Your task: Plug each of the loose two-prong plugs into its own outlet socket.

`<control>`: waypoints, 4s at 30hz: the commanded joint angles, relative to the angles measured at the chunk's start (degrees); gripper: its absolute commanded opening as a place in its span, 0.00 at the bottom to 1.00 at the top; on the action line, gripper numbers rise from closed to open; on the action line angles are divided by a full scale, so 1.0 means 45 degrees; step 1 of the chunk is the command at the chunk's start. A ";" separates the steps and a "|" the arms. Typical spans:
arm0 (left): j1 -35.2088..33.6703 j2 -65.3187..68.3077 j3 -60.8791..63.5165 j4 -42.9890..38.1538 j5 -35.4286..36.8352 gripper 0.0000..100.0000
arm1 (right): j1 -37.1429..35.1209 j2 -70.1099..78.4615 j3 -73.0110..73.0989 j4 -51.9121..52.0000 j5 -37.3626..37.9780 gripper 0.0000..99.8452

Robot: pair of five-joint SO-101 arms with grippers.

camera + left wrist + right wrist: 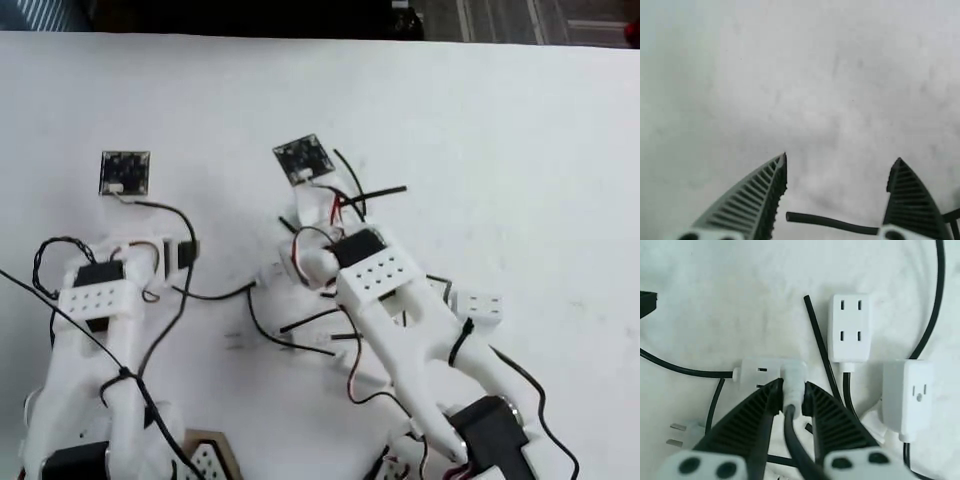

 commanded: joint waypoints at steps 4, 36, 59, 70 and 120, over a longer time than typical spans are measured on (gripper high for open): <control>-0.0147 -0.0479 0.0020 -0.0234 0.0059 0.32 | 0.0049 0.1143 -0.0606 -0.0381 -0.0039 0.02; -0.0147 -0.0479 0.0020 -0.0234 0.0059 0.32 | -0.0557 0.4034 -0.1524 0.0889 0.0645 0.02; -0.0713 -0.0557 0.0000 -0.0234 0.0156 0.32 | 0.2217 0.1455 -0.6134 0.2315 0.2071 0.02; -0.0713 -0.0576 0.0000 -0.0234 0.0156 0.32 | 0.5206 0.7355 -1.2464 0.2276 0.2208 0.02; -0.0674 -0.0479 0.0020 -0.0274 0.0098 0.32 | 0.2491 0.9309 -1.6645 1.1477 0.1700 0.13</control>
